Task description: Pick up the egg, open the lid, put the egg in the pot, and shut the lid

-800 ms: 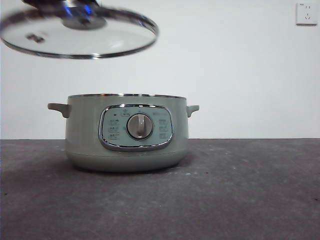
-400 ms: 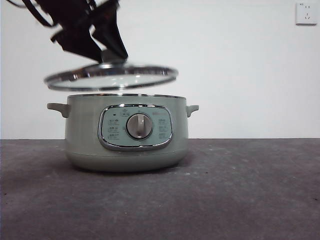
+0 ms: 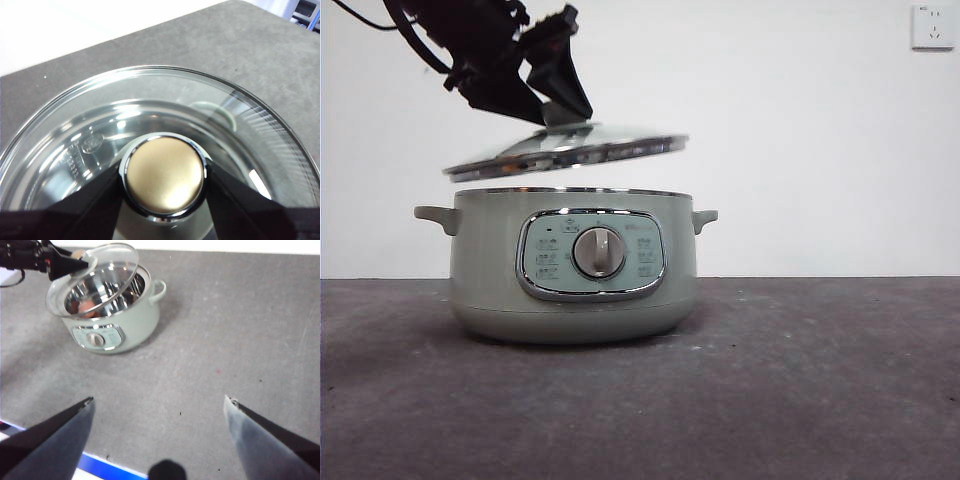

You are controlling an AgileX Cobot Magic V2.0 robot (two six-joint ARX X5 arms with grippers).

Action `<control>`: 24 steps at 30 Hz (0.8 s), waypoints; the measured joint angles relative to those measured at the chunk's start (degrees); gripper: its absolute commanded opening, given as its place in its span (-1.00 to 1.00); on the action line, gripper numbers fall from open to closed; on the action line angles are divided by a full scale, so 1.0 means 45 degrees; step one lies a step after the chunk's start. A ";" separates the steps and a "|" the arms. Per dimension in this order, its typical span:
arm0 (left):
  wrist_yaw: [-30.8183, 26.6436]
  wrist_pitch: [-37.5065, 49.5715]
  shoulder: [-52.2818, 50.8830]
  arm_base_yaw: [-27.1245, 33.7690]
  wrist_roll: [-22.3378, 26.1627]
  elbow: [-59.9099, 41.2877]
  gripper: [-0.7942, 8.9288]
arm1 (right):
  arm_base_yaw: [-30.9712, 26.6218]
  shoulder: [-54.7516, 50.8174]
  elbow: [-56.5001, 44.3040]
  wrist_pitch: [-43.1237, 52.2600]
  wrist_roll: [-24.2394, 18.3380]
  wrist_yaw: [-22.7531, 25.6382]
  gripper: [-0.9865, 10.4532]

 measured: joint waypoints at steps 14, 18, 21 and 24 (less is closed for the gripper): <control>-0.0296 0.1035 0.0923 0.0005 0.0019 0.0000 -0.85 | 0.0000 0.0000 -0.0549 0.0000 0.0087 0.0238 -0.06; -0.0277 0.1229 0.0923 0.0000 0.0015 0.0000 -0.85 | 0.0000 0.0000 -0.0549 0.0000 0.0092 0.0238 -0.06; -0.0277 0.1224 0.0923 0.0000 0.0015 0.0000 -0.85 | 0.0000 0.0000 -0.0549 0.0000 0.0121 0.0238 -0.06; -0.0267 0.1321 0.1035 0.0000 0.0015 0.0000 -0.85 | 0.0000 0.0000 -0.0549 0.0000 0.0126 0.0238 -0.06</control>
